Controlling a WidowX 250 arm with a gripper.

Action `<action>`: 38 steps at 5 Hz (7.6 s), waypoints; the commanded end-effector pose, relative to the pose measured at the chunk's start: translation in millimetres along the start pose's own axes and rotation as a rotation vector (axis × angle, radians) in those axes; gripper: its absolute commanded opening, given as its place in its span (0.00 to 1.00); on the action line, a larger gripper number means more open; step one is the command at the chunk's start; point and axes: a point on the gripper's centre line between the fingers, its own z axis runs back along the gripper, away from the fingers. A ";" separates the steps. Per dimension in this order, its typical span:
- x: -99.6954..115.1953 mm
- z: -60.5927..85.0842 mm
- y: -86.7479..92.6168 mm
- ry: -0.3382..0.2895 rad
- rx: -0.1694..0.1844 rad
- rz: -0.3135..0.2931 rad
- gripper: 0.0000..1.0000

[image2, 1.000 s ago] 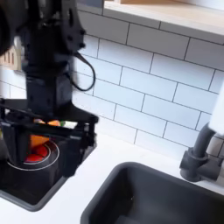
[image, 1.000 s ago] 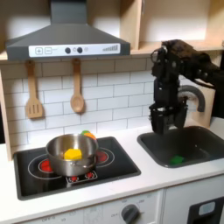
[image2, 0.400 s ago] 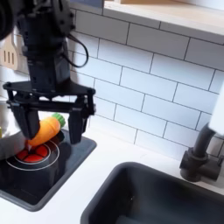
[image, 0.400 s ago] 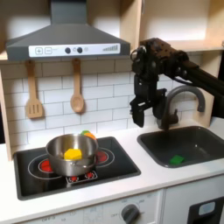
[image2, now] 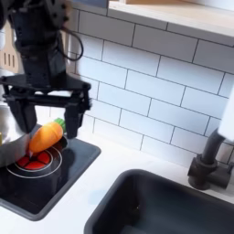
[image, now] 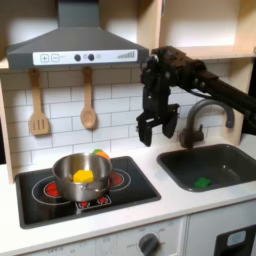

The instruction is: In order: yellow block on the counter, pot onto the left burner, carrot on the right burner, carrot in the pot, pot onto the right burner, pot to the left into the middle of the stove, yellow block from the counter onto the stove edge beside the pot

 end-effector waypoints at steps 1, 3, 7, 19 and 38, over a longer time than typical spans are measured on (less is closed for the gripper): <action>16.1 -25.7 30.6 0.032 0.088 -0.038 1.00; 30.9 -43.6 54.4 0.039 0.077 -0.045 1.00; 42.8 -38.8 79.3 0.054 0.082 0.030 1.00; 60.4 -87.3 123.3 0.155 0.231 0.090 1.00; 69.8 -39.9 37.5 0.057 -0.030 0.010 0.00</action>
